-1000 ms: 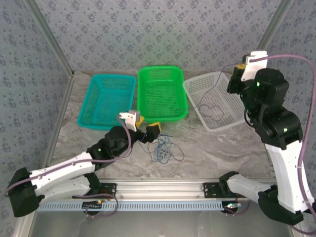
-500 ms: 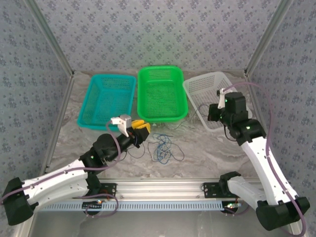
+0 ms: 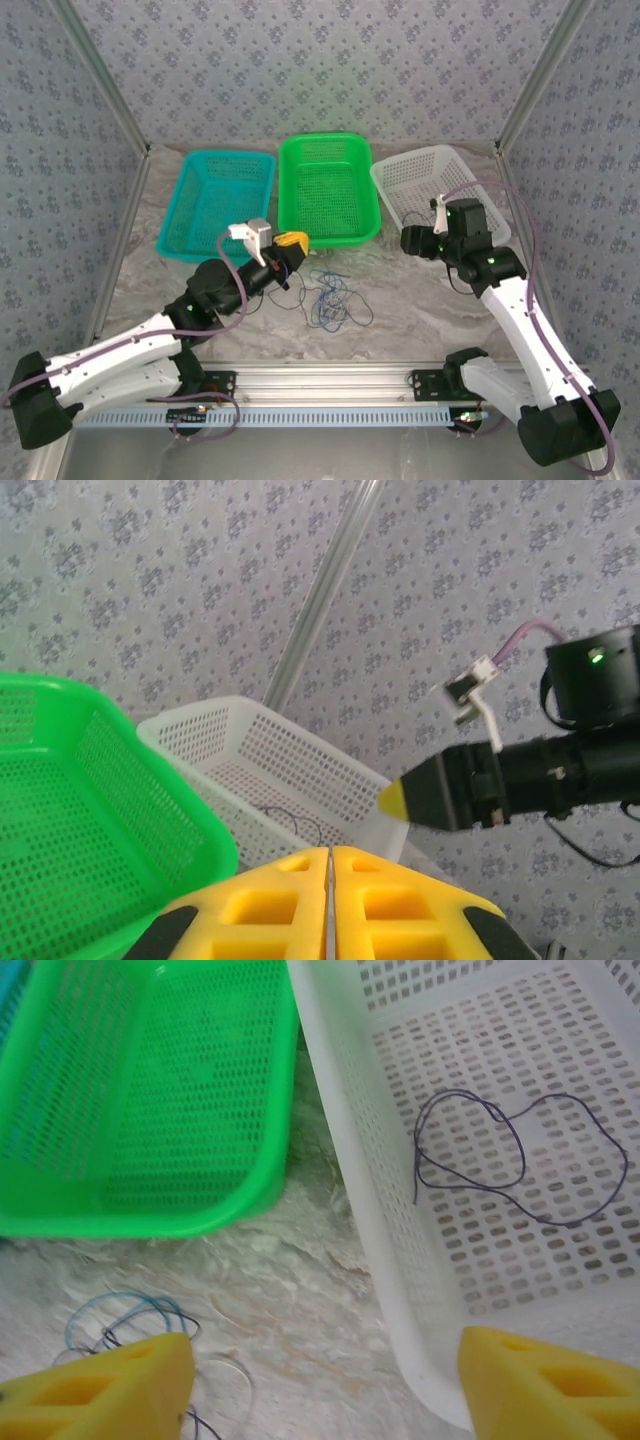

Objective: Untangle the cables

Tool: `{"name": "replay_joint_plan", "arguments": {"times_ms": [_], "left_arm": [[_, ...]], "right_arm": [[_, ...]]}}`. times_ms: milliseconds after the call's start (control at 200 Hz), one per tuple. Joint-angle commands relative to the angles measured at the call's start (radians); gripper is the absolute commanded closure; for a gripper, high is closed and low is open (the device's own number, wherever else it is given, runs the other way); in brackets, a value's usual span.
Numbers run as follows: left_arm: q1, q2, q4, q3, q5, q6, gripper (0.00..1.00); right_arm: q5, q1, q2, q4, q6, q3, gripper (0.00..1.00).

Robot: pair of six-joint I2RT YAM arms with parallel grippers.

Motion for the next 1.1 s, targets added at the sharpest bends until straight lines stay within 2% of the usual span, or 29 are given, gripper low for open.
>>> {"name": "replay_joint_plan", "arguments": {"times_ms": [0, 65, 180, 425, 785, 1094], "left_arm": [[0.004, 0.011, 0.019, 0.07, 0.017, 0.036, 0.91], [0.004, 0.027, 0.007, 0.093, 0.024, 0.035, 0.91], [0.004, 0.059, 0.007, 0.121, 0.059, 0.027, 0.91], [0.004, 0.093, -0.004, 0.143, 0.126, 0.03, 0.89], [0.004, 0.121, 0.044, 0.148, 0.198, 0.03, 0.88], [0.004, 0.123, 0.055, 0.149, 0.197, 0.031, 0.89]], "right_arm": [[-0.028, 0.004, -0.061, -0.022, -0.029, -0.006, 0.22], [-0.076, 0.021, -0.108, -0.002, -0.047, -0.006, 0.21], [-0.235, 0.064, -0.161, 0.086, -0.072, -0.02, 0.2], [-0.467, 0.163, -0.145, 0.314, -0.067, -0.049, 0.16], [-0.641, 0.319, 0.001, 0.534, -0.047, -0.039, 0.17], [-0.729, 0.402, 0.083, 0.539, -0.089, -0.025, 0.19]]}}
